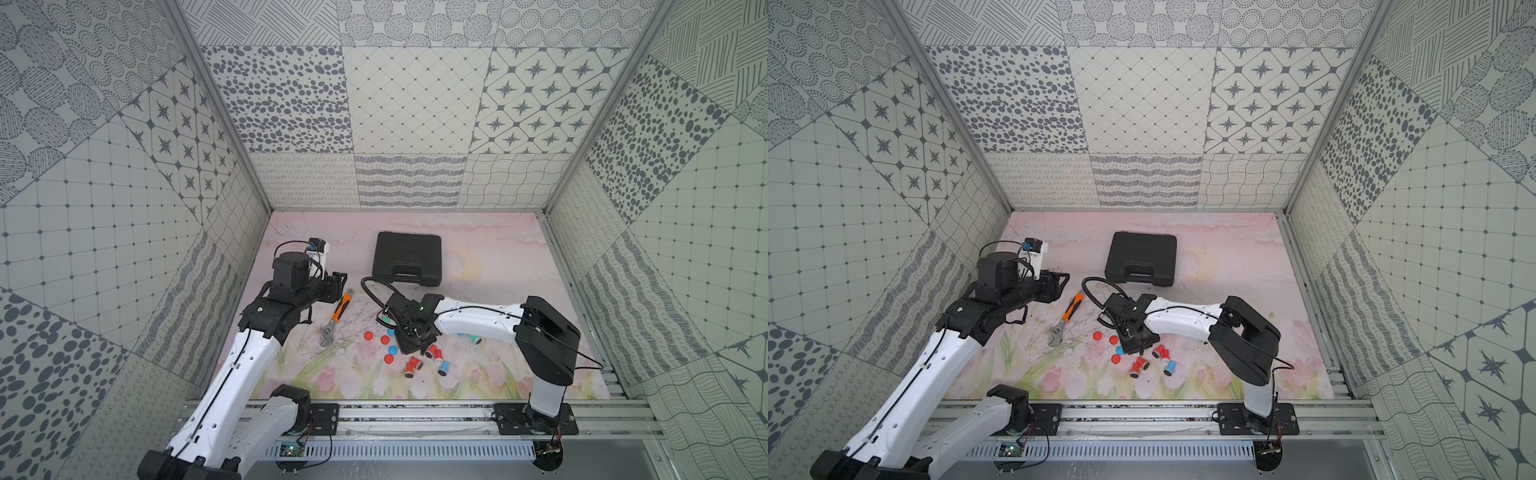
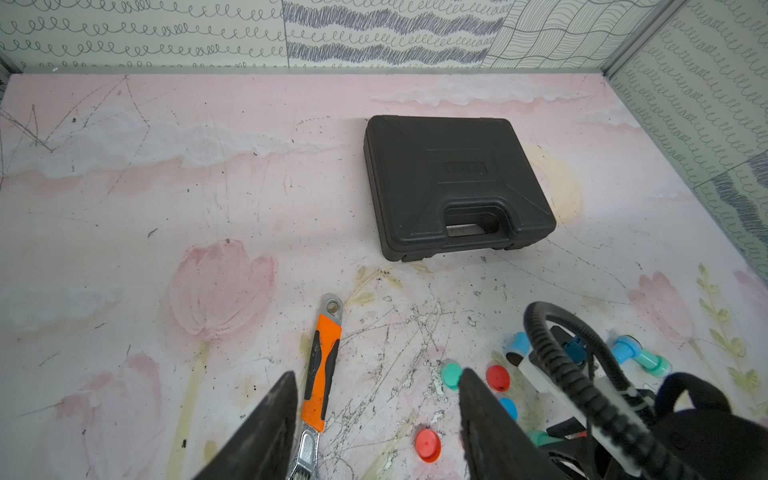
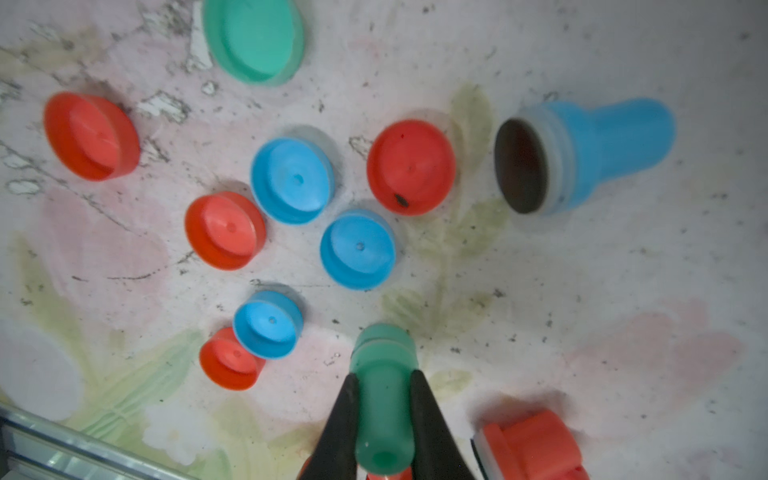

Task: Close the stamp cap
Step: Close the cover of the stamp, then place the stamp at the center of the board.

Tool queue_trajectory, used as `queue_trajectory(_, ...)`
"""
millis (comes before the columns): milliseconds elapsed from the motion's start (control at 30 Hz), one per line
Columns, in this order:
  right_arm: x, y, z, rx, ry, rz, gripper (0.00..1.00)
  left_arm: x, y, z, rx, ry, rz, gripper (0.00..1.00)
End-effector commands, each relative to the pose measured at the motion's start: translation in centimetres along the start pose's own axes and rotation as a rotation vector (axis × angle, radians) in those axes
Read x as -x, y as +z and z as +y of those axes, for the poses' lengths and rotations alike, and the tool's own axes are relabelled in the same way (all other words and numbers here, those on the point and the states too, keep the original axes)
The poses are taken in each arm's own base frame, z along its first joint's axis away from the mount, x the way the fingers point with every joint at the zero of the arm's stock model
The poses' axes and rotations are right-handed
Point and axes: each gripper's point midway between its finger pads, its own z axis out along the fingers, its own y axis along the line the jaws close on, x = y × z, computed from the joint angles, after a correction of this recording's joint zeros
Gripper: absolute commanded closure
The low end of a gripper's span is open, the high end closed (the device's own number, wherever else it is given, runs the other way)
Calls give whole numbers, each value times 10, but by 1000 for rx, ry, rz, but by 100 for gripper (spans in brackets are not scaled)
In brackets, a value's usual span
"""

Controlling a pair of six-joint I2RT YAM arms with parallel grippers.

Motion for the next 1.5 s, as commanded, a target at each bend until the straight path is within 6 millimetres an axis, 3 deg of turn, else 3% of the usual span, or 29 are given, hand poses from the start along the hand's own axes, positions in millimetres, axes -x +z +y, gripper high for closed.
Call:
queue_trajectory(0,-45,40,-30,-169,-48,170,100,-3,0,2,7,22,16,38)
queue_trajectory(200,-56,57,-34,-229,-79,203,100,-3,-1,2,9,22,15,38)
queue_trajectory(367,-59,57,-34,-230,-79,198,100,-3,0,2,8,22,16,38)
queue_trajectory(500,-40,37,-23,-124,-27,134,100,-3,0,2,9,23,17,38)
queue_trajectory(667,2,-13,-31,4,70,8,100,-4,0,3,15,22,19,38)
queue_trajectory(767,18,-37,-49,39,121,-35,100,-4,0,3,14,22,18,38)
queue_trajectory(867,28,-51,-80,24,164,-61,100,-4,1,3,14,24,19,38)
queue_trajectory(1167,58,-60,-186,-124,275,-82,100,-4,1,3,14,23,22,38)
queue_trajectory(1333,78,-52,-209,-140,289,-93,100,-5,2,3,14,21,26,38)
queue_trajectory(1467,94,-42,-214,-147,277,-87,100,-6,3,4,13,19,31,38)
